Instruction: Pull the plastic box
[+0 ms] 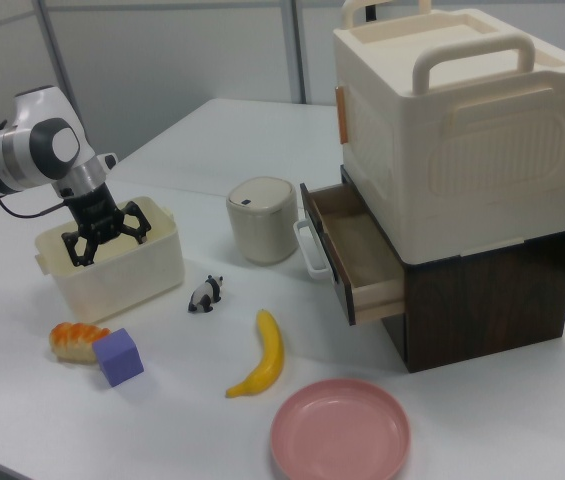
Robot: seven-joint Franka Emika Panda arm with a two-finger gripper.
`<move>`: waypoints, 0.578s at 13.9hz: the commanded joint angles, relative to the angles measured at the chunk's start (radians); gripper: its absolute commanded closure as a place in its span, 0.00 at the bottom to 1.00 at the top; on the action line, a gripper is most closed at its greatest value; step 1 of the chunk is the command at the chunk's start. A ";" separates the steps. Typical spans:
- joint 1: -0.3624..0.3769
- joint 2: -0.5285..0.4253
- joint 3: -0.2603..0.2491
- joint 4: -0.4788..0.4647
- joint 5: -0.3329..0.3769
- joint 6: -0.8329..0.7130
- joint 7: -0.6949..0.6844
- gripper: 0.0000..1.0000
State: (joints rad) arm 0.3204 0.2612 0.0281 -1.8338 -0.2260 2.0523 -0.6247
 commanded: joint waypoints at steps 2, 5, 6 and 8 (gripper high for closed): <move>-0.012 -0.112 -0.017 -0.116 -0.019 -0.006 -0.059 0.00; -0.033 -0.137 -0.017 -0.107 -0.010 -0.023 -0.035 0.00; -0.037 -0.158 -0.017 -0.099 -0.006 -0.033 0.049 0.00; -0.058 -0.193 -0.014 -0.058 0.005 -0.061 0.315 0.00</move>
State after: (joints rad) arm 0.2756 0.1426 0.0150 -1.8995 -0.2258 2.0374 -0.5412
